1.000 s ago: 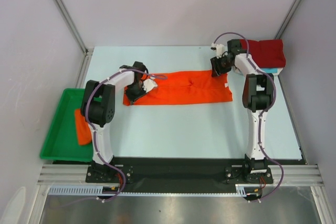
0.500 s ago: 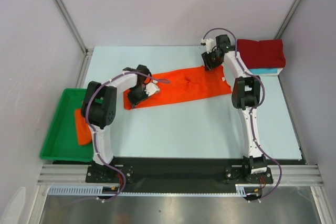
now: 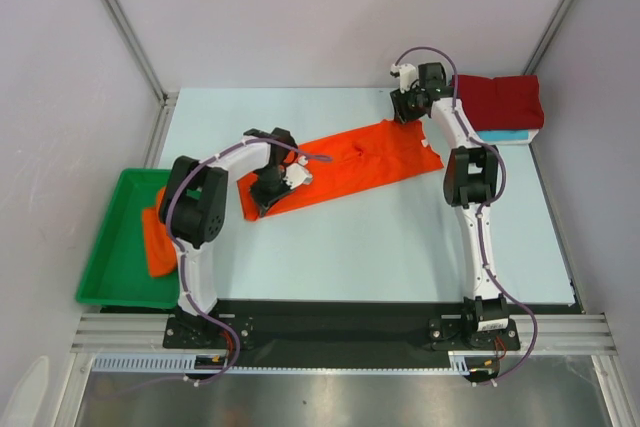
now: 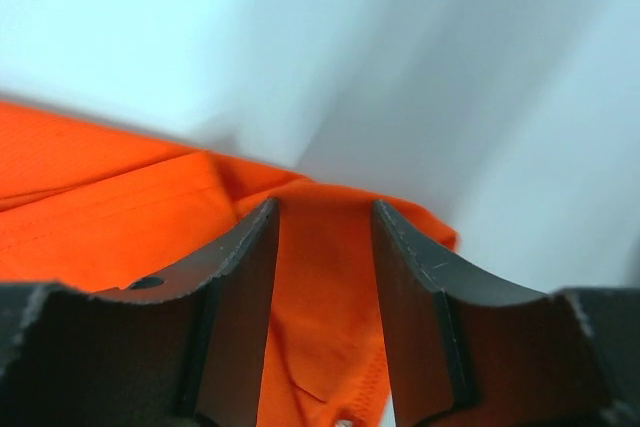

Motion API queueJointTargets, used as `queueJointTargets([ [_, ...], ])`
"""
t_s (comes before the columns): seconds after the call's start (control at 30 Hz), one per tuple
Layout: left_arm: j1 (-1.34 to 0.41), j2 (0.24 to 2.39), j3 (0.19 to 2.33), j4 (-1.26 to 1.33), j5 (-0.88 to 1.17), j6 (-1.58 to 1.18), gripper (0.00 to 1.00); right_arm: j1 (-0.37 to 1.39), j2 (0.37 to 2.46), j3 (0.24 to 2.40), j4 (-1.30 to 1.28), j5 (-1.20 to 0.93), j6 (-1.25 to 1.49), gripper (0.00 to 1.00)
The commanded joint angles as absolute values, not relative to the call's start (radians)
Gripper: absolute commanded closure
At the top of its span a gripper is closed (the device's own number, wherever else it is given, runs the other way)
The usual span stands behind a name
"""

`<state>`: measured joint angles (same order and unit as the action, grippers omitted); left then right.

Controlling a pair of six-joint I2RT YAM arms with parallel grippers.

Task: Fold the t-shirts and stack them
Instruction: Fold the tshirt

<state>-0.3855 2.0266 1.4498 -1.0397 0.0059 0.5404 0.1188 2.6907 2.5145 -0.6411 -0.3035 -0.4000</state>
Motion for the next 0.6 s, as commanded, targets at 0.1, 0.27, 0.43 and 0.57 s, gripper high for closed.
queueJointTargets([
  [0.1, -0.410, 1.948, 1.512, -1.127, 0.003, 0.546, 0.94, 0.101, 2.508, 2.471, -0.549, -0.330, -0.335, 0.50],
  [0.27, -0.411, 1.930, 1.479, -1.109, -0.031, 0.563, 0.67, 0.081, 2.396, 2.366, -0.575, -0.393, -0.288, 0.48],
  [0.43, -0.411, 1.930, 1.413, -1.060, -0.080, 0.594, 0.58, 0.080, 2.294, 2.238, -0.578, -0.422, -0.293, 0.47],
  [0.57, -0.411, 1.962, 1.390, -1.011, -0.100, 0.617, 0.58, 0.080, 2.266, 2.217, -0.606, -0.443, -0.276, 0.47],
])
